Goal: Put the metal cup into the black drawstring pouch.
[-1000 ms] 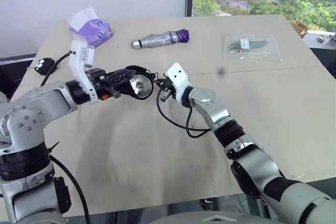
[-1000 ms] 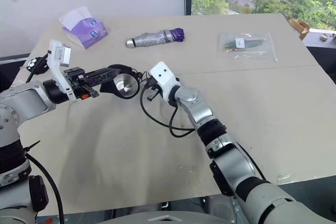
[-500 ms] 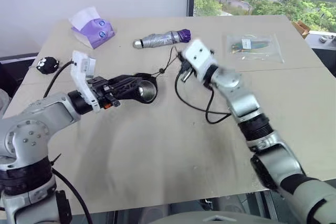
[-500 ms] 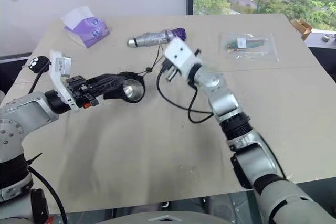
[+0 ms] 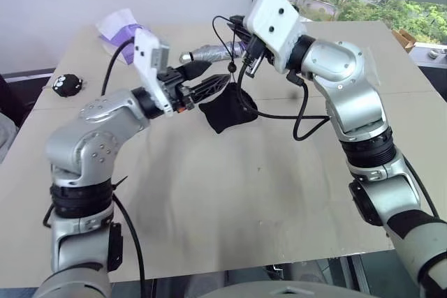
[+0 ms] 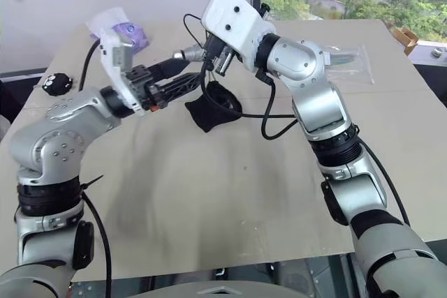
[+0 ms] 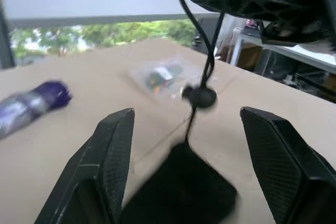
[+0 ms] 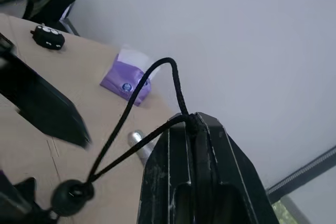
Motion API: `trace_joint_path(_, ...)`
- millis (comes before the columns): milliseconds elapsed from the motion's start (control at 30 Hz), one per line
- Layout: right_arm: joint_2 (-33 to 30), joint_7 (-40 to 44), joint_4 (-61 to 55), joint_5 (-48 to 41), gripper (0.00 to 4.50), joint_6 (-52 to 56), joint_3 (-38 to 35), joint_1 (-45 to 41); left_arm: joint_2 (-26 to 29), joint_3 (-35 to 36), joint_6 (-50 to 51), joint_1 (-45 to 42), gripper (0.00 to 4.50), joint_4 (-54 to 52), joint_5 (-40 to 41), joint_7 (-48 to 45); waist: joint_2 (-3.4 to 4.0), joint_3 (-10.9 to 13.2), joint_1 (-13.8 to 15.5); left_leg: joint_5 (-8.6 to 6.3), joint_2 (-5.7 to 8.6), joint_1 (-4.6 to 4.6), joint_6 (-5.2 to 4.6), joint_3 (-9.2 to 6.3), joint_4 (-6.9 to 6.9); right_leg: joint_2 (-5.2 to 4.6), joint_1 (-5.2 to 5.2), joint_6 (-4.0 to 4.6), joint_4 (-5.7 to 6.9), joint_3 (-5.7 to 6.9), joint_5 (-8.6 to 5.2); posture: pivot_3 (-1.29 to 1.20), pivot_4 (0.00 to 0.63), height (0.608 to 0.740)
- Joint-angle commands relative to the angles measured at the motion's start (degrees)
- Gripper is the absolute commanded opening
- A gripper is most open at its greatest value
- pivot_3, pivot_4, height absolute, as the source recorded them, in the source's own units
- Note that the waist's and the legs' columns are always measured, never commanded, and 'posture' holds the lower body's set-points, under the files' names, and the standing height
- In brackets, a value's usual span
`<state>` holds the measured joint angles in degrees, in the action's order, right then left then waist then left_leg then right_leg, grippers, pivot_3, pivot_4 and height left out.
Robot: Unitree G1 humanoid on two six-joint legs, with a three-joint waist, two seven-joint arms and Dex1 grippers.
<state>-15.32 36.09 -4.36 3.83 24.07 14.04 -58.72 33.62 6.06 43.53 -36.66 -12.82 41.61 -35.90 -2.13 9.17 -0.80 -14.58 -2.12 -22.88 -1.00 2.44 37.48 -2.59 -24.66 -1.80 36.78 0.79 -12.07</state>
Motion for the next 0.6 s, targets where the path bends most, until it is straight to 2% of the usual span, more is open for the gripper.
trace_joint_path(33, -0.29, 0.32, -3.07, -0.81, 0.0, 1.1, -1.02, -2.08, -1.55, -2.26, -4.46, -2.22, 3.27, 2.33, -3.39, -2.19, 0.0, 0.0, -0.13, 0.0, -0.02, 0.0, 0.0, 0.09, 0.0, 0.01, -0.01, 0.0, 0.0, -0.02, 0.0, 0.0, 0.15, 0.74)
trace_joint_path(200, -0.57, 0.04, -4.48, -0.77, 0.0, 2.98, -0.88, -2.17, -5.03, -3.27, -6.72, -4.77, 3.27, 5.16, -4.51, -3.81, 0.0, 0.0, 0.01, 0.0, -0.04, -0.05, 0.0, 0.18, 0.01, 0.04, -0.03, 0.0, -0.01, -0.01, 0.0, 0.0, 0.15, 0.74)
trace_joint_path(267, -0.91, -0.19, -5.28, -0.5, 0.0, 3.93, -0.84, -1.92, -6.52, -3.27, -7.69, -6.03, 2.8, 7.22, -5.3, -3.45, 0.0, 0.0, 0.03, 0.0, -0.04, -0.05, 0.0, 0.18, 0.01, 0.04, -0.03, 0.0, -0.01, -0.03, 0.0, 0.0, 0.15, 0.74)
trace_joint_path(333, -1.23, -0.34, -6.17, -0.39, 0.0, 4.89, -0.83, -1.56, -7.15, -3.53, -8.51, -6.91, 2.19, 8.65, -5.91, -4.23, 0.0, 0.0, 0.0, 0.0, -0.03, -0.05, -0.01, 0.18, 0.04, 0.03, -0.03, -0.01, -0.01, -0.02, 0.0, 0.0, 0.15, 0.74)
trace_joint_path(367, -1.4, -0.41, -6.58, -0.34, 0.0, 5.33, -0.79, -1.39, -7.33, -3.75, -8.86, -7.11, 1.71, 9.07, -6.29, -4.72, 0.0, 0.0, -0.03, 0.0, -0.03, -0.04, -0.01, 0.18, 0.05, 0.03, -0.03, -0.01, 0.01, -0.03, 0.0, 0.0, 0.15, 0.74)
trace_joint_path(400, -1.54, -0.48, -6.98, -0.34, 0.0, 5.74, -0.78, -1.26, -7.53, -3.87, -9.19, -7.26, 1.51, 9.44, -6.51, -5.23, 0.0, 0.0, -0.05, 0.0, -0.03, -0.04, -0.01, 0.19, 0.05, 0.03, -0.03, -0.01, 0.02, -0.03, 0.0, 0.0, 0.15, 0.74)
trace_joint_path(500, -1.97, -0.75, -8.08, -0.47, 0.0, 6.96, -0.83, -0.92, -8.07, -3.88, -9.37, -7.42, 0.19, 9.9, -6.62, -6.19, 0.0, 0.0, -0.02, 0.0, -0.04, -0.04, -0.02, 0.18, 0.05, 0.04, -0.03, 0.0, 0.02, -0.01, 0.0, 0.0, 0.15, 0.74)
trace_joint_path(600, -2.08, -1.32, -8.67, -0.64, 0.0, 8.25, -1.24, -0.61, -8.58, -3.83, -9.11, -7.39, 0.19, 10.09, -6.73, -6.68, 0.0, 0.0, -0.03, 0.0, -0.04, -0.04, -0.02, 0.17, 0.06, 0.04, -0.03, -0.01, 0.01, -0.03, 0.0, 0.0, 0.15, 0.74)
